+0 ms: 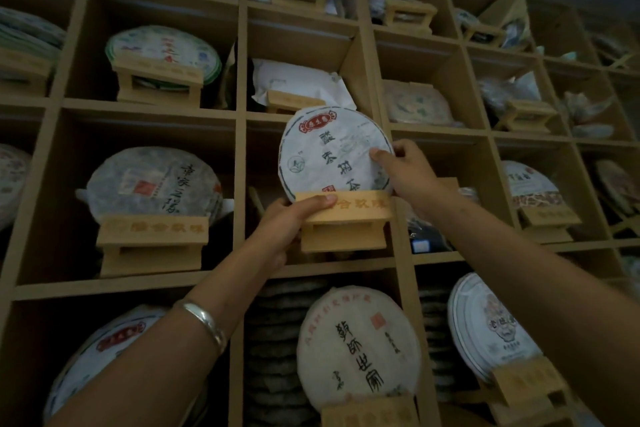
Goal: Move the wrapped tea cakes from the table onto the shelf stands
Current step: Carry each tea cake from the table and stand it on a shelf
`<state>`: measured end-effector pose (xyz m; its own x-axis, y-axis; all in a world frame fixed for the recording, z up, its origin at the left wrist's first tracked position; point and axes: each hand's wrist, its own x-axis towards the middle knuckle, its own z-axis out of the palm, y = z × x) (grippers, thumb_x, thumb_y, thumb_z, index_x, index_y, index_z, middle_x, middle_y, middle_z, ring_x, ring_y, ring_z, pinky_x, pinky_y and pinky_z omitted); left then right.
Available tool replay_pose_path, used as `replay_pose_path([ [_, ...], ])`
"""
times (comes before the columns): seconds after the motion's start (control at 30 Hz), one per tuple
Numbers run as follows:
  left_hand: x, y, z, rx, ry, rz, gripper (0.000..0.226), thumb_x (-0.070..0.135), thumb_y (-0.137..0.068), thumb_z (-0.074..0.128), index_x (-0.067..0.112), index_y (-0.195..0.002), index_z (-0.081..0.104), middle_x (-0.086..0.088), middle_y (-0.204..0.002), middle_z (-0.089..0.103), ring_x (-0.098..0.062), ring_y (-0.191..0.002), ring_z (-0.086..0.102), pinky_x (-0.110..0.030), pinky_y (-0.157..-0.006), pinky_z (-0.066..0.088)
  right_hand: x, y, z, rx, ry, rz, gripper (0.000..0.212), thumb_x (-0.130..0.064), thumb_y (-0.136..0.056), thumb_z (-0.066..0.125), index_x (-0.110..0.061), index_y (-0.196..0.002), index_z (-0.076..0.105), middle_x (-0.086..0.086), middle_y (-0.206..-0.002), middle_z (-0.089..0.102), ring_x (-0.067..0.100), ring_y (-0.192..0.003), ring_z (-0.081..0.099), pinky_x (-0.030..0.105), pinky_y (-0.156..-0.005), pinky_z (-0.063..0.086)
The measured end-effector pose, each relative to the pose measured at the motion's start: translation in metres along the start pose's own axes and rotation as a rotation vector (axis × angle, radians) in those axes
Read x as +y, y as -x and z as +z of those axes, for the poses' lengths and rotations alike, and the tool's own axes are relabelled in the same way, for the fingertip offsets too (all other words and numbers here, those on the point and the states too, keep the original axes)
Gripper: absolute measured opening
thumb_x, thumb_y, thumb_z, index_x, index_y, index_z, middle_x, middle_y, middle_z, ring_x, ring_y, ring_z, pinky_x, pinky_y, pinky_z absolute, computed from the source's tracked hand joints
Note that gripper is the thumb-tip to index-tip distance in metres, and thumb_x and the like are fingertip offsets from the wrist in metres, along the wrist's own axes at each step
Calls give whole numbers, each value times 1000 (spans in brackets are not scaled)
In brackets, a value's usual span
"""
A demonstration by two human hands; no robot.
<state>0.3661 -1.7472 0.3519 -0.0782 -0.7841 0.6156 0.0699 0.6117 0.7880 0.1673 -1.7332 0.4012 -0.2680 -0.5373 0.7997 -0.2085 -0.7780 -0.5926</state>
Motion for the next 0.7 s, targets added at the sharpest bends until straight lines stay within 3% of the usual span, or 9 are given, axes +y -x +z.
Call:
replay_pose_path([
  [0.1,-13,-10,-6,28,7,-24,74,40,-57,90,23,-122,59,2,-112,70,-16,-96,67,-26,-60,53,11,-2,7,-4,21,51,32,-33,-95,61,-18,-119,47,-3,-104,57,11,-84,60,31,-65,57],
  [0.2,-28,-16,-14,1,-66,-41,79,43,-55,90,24,-125,58,2,-118,68,-15,-100,65,-26,-65,52,30,-3,18,-67,21,109,20,-30,-95,61,-21,-105,47,8,-117,60,25,-102,64,47,-87,58],
  [0.27,-32,-20,-17,-18,-120,-43,72,45,-56,89,30,-120,60,6,-116,67,-13,-102,62,-26,-67,49,40,-6,25,-62,19,125,18,-31,-96,61,-22,-100,46,9,-117,61,27,-105,63,48,-91,56],
  [0.37,-29,-26,-20,-32,-157,-47,48,44,-63,87,36,-103,63,10,-109,67,-12,-102,60,-26,-66,49,48,-13,33,-37,22,110,24,-35,-97,58,-17,-110,49,5,-111,61,21,-99,62,35,-75,56],
  [0.47,-27,-34,-22,-11,-166,-68,43,43,-66,86,33,-102,65,8,-105,69,-12,-99,61,-25,-64,49,54,-22,38,-26,26,76,25,-35,-97,57,-16,-111,49,-3,-98,57,9,-83,57,24,-58,46],
  [0.6,-37,-42,-26,-3,-107,-90,39,40,-68,85,27,-101,68,4,-101,72,-11,-91,64,-22,-63,51,62,-31,47,-41,33,65,22,-34,-98,57,-18,-111,48,-6,-92,55,6,-79,55,22,-54,43],
  [0.7,-44,-46,-26,40,-62,-74,50,34,-67,87,23,-110,64,3,-104,70,-10,-89,63,-17,-48,50,70,-33,55,-73,19,86,27,-33,-99,55,-17,-119,48,-1,-103,57,12,-86,58,24,-58,46],
])
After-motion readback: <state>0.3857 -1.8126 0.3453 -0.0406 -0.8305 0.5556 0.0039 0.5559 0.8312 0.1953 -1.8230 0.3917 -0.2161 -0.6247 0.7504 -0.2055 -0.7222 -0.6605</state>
